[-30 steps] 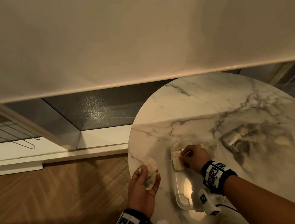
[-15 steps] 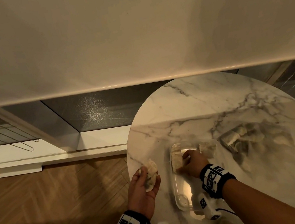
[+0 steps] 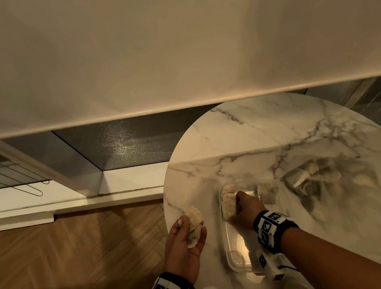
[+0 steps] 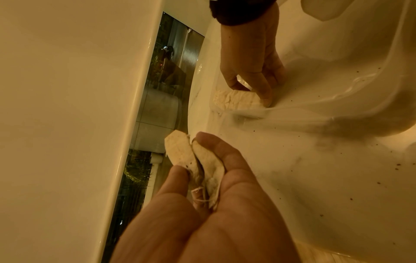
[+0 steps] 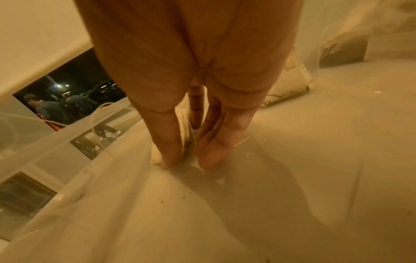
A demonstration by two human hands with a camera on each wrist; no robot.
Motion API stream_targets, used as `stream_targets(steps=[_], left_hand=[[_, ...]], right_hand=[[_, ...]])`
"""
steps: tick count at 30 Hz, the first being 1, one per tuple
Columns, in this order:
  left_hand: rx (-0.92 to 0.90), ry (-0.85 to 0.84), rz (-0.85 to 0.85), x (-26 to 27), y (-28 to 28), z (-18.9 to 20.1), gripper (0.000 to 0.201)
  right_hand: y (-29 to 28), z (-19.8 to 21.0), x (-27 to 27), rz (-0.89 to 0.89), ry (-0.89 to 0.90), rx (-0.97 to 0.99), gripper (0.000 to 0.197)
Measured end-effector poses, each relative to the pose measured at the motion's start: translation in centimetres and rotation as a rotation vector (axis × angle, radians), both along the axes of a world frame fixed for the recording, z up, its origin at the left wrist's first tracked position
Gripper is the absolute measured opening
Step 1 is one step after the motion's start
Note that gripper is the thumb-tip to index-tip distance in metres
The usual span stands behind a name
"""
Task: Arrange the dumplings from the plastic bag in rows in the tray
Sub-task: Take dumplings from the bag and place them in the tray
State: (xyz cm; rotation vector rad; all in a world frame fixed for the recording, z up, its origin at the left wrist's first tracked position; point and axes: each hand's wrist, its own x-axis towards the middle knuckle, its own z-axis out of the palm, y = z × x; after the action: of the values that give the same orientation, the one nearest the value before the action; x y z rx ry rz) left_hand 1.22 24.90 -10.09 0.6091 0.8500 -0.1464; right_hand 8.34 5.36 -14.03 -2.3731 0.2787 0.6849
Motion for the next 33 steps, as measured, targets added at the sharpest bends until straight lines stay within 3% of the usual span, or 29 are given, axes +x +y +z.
stream_targets(steps=[5,11,13,20,26,28,30,33], left_hand=[[0.002,-0.006,0.001,0.0,-0.2,0.2,0.05],[-0.006,-0.004,-0.003,0.0,-0.2,0.5,0.054],[-0.006,-0.001,-0.001,0.0,-0.2,0.5,0.054],[-0.023,-0.012,-0.024,0.0,-0.6,0.7,0.035],[-0.024,-0.024,-0.046,0.1,-0.8,1.4,0.03],[-0.017,-0.028,-0.058,0.1,-1.0,1.6,0.029],[-0.003,-0.032,-0.077,0.0,-1.2,1.7,0.029],[0.01,-0.045,-0.109,-0.2,-1.5,1.9,0.031]], right_hand=[[0.0,0.6,0.0,0.022,-0.018,0.039,0.023],[0.2,1.0,0.2,0.036,0.011,-0.023,0.038],[0.1,1.2,0.3,0.038,-0.002,-0.022,0.032],[0.7,1.7,0.6,0.056,-0.012,-0.096,0.023],[0.0,2.3,0.5,0.098,0.013,-0.144,0.04],[-0.4,3.0,0.3,0.137,-0.038,-0.168,0.043],[-0.4,4.3,0.0,0.17,-0.163,-0.137,0.03],[0.4,6.3,-0.8,0.135,-0.28,0.094,0.025]])
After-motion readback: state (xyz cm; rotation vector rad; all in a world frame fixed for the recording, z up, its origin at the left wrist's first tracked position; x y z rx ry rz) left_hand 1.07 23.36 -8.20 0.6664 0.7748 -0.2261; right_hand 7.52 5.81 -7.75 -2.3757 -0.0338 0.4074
